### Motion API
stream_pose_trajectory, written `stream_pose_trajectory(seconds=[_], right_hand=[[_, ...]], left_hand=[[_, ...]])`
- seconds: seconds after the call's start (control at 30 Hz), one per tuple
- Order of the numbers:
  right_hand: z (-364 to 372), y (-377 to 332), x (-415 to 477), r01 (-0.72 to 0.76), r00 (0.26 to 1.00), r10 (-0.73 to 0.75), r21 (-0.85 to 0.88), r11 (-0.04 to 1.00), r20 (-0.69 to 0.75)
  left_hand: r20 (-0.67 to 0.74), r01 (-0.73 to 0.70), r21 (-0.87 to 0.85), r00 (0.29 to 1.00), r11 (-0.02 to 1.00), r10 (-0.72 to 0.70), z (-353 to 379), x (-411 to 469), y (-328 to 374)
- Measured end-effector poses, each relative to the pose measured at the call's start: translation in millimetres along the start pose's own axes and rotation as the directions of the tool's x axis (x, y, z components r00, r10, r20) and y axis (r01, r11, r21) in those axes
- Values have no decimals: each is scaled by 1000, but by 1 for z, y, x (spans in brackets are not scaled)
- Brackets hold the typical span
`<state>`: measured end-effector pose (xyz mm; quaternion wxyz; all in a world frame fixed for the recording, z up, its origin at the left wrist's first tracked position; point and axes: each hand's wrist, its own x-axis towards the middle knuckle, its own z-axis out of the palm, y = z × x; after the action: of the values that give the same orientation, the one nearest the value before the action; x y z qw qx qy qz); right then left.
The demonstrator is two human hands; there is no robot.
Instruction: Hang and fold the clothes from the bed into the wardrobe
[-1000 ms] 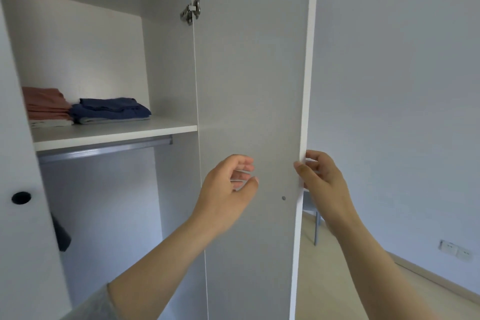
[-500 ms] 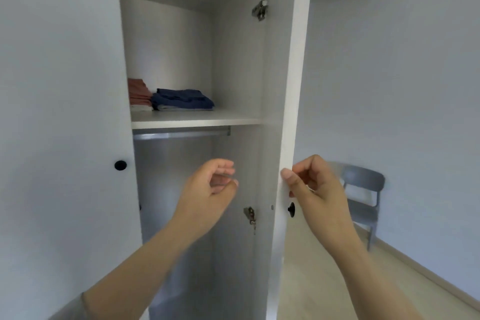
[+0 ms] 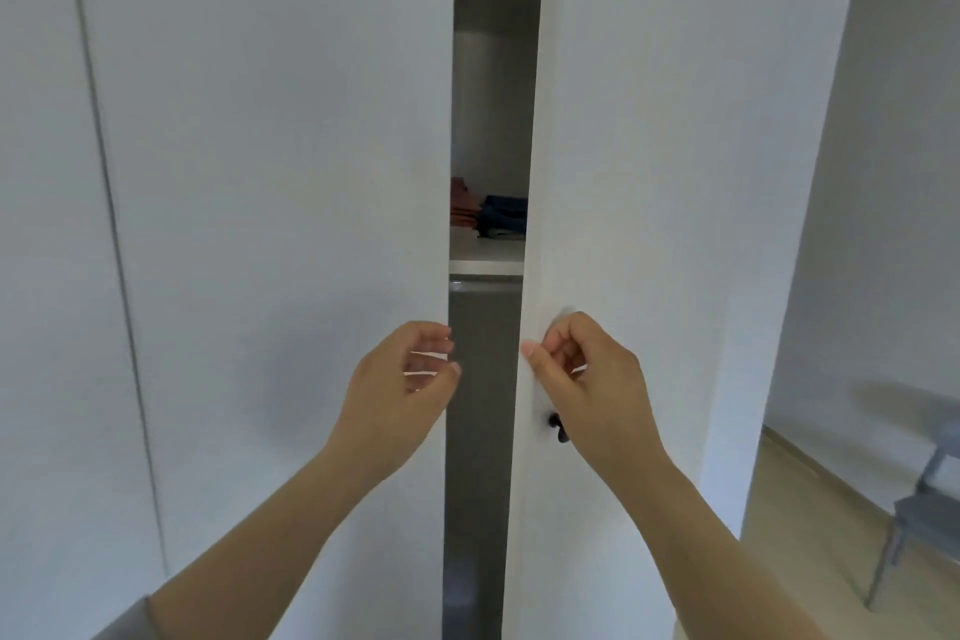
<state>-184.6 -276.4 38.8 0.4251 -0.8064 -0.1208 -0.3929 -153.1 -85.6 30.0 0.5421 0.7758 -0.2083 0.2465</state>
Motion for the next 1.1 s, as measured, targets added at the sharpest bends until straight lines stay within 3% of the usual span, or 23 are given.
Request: stream_pose_trajectory(seconds=[0.17, 0.4, 1.1], right_hand=[[44, 14, 33, 15, 991, -18, 20, 1000, 130], [80, 32, 66, 5, 981, -25, 102, 995, 192], [133, 75, 119, 57, 979, -68, 65, 996, 190]], left_hand=[[-77, 50, 14, 996, 999, -48, -24, 6, -18], [-164, 100, 59, 982, 993, -89, -41, 21, -41], [-189, 151, 162, 975, 975, -120, -21, 51, -73]])
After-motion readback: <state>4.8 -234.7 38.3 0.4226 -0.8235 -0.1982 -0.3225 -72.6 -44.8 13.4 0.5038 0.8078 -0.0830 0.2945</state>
